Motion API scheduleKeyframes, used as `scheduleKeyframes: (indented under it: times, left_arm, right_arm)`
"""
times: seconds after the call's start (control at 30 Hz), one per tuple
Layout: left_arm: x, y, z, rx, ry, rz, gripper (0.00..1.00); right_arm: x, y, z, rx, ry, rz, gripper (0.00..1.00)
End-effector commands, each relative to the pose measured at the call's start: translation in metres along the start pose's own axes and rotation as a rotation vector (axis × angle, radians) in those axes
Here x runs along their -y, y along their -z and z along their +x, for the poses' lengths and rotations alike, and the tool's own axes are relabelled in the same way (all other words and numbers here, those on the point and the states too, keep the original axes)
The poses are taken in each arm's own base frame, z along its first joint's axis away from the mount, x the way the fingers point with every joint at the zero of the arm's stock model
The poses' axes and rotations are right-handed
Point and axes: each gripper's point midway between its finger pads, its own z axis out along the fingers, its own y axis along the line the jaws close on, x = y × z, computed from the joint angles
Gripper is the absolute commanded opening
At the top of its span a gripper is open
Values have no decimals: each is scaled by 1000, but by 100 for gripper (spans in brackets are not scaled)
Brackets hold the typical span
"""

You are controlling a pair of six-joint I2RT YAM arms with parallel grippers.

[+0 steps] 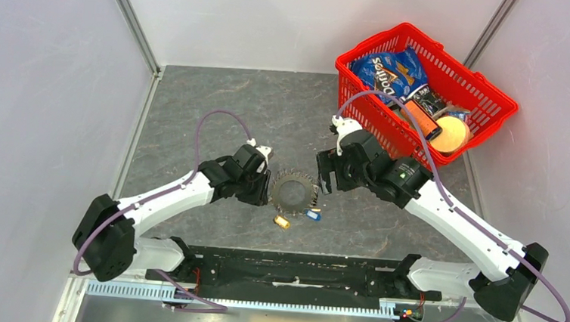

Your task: Put the keys on the keyring

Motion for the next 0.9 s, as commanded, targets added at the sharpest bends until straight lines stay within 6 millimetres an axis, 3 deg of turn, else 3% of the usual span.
scheduleKeyframes:
  times: [0.0, 0.87]
  left_arm:
    - [9, -13, -4, 7, 42, 36, 38]
    - [5, -57, -9, -50, 18, -19, 37]
  right_arm:
    - [-5, 4, -7, 45, -10, -26, 89]
    - [-15, 14, -2, 53, 1, -99, 89]
